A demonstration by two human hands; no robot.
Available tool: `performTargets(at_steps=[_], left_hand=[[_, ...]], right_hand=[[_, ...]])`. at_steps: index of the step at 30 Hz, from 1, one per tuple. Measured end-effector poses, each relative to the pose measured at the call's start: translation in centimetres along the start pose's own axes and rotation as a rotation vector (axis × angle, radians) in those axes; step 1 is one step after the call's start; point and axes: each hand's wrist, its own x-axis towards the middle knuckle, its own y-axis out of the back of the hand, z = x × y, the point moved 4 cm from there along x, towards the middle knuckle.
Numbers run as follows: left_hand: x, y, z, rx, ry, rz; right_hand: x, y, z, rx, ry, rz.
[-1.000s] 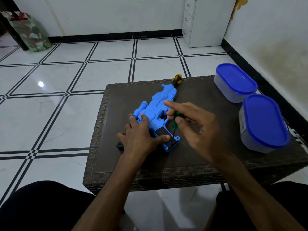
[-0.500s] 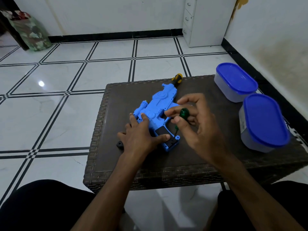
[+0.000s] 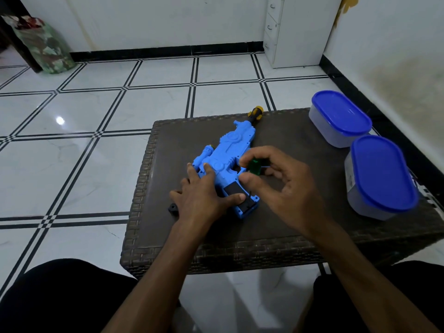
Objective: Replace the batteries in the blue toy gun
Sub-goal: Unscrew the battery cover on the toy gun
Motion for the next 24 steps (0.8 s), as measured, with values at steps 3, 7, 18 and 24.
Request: performTargets(at_steps=[3,7,18,24], left_hand=[[0.05,-0.03,-0.02,0.005,-0.001,0.004],[0.02,-0.04,0.06,0.007,0.005,0.005],[-0.09,0.02,0.07,-0.014,0.01,-0.004],[-0.14,-0.02,0.03,-0.023,0.006,0.004]], right_hand=[[-0.01,0.14,-0.16,-0.001,0.001,0.043],[-0.14,0.11,0.3,0.143,-0.092,0.06],[0.04,0.15,-0.1,-0.107,0.052,0.035],[-0.01,0.38,-0.01,-0.001,-0.04,0.094]])
